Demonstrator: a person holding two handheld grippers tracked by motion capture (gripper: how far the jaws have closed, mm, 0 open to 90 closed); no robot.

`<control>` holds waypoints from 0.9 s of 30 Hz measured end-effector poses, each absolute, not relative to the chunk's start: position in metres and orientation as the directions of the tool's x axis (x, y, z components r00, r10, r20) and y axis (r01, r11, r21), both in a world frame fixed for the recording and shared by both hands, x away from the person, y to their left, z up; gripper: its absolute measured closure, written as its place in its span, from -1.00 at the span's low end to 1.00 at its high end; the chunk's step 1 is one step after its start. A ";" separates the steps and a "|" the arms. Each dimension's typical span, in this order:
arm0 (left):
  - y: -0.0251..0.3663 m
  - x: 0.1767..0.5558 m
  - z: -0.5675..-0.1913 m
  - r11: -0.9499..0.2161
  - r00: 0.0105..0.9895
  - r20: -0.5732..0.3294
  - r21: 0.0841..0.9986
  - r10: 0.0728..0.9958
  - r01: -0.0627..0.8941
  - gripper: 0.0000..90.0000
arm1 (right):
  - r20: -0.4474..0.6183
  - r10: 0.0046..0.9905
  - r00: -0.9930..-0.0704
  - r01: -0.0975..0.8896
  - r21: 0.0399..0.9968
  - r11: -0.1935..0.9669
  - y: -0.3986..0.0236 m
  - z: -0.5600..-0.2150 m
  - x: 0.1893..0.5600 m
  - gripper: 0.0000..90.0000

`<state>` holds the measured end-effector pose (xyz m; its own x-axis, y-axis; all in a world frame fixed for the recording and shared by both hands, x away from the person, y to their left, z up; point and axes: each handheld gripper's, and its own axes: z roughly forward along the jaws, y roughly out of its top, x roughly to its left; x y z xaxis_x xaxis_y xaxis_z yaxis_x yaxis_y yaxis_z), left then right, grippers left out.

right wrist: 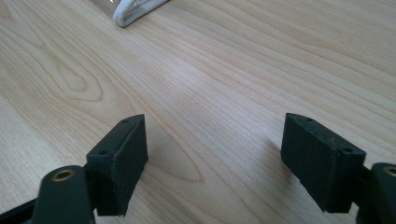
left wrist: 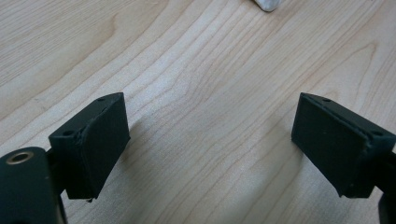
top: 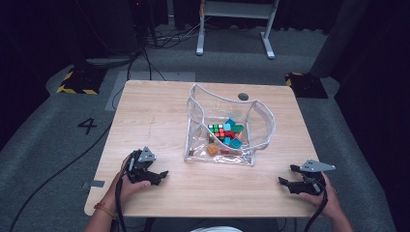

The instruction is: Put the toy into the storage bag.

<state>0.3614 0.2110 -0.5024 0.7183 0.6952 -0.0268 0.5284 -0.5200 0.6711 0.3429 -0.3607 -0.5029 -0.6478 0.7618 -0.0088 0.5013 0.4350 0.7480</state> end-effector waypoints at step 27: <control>0.211 0.361 -0.503 -0.516 0.714 -0.025 0.674 0.700 0.529 -0.75 | -0.003 0.764 -0.646 0.507 0.746 0.432 -0.361 -0.503 0.344 -0.54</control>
<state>0.3608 0.2107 -0.5027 0.7139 0.6998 -0.0248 0.5290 -0.5157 0.6740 0.3436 -0.3608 -0.5030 -0.6457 0.7636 -0.0030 0.5069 0.4316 0.7462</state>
